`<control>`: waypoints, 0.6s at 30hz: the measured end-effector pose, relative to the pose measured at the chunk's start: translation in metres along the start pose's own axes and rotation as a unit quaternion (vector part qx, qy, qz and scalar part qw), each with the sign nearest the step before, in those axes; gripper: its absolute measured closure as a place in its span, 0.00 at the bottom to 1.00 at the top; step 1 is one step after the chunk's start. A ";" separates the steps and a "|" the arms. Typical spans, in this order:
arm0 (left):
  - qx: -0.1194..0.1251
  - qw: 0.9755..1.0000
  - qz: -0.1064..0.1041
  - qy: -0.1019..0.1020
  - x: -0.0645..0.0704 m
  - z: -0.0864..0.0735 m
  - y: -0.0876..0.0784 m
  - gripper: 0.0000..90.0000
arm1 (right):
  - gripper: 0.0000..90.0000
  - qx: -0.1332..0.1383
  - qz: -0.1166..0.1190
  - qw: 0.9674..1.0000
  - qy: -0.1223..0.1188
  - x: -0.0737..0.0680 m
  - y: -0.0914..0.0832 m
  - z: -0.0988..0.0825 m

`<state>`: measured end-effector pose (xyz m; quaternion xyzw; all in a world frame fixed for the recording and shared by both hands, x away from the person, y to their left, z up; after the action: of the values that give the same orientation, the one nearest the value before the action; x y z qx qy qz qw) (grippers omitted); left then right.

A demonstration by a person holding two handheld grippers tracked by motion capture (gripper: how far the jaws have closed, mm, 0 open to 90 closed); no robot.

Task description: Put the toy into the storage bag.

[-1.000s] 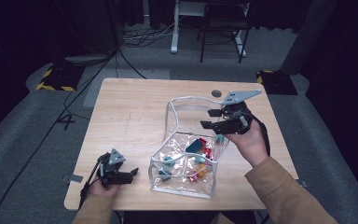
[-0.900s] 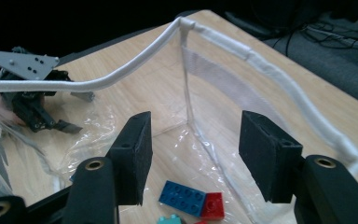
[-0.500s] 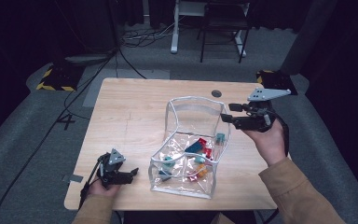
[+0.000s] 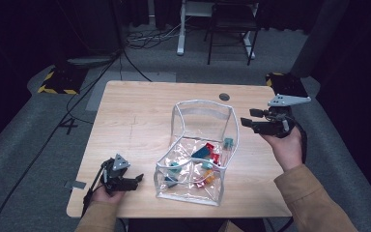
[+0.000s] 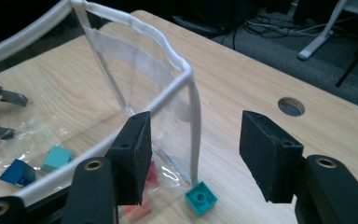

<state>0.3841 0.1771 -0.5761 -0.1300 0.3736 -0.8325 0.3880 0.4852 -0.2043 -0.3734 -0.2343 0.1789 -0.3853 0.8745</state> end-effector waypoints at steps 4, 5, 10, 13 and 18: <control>0.000 1.000 0.000 0.000 0.000 0.000 0.000 0.21 | 0.47 -0.016 -0.007 1.000 0.011 0.010 0.010 -0.012; 0.000 1.000 0.000 0.000 0.000 0.000 0.000 0.21 | 0.47 -0.021 -0.008 1.000 0.015 0.012 0.013 -0.016; 0.000 1.000 0.000 0.000 0.000 0.000 0.000 0.21 | 0.47 -0.043 -0.013 0.999 0.025 0.021 0.028 -0.031; 0.000 1.000 0.000 0.000 0.000 0.000 0.000 0.21 | 0.47 -0.055 -0.014 0.998 0.031 0.024 0.037 -0.040; 0.000 1.000 0.000 0.000 0.000 0.000 0.000 0.21 | 0.45 -0.082 -0.017 0.996 0.036 0.030 0.056 -0.058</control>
<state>0.3841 0.1772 -0.5761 -0.1298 0.3738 -0.8324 0.3880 0.5087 -0.2096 -0.4564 -0.2945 0.2371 -0.3920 0.8387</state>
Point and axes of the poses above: each handheld gripper's, and its own axes: y roughly forward along the jaws, z roughly out of its top, x roughly to its right, the point moved 10 cm from there along y, roughly forward along the jaws, and after that the axes turned 8 degrees about y, right-handed, at the moved point
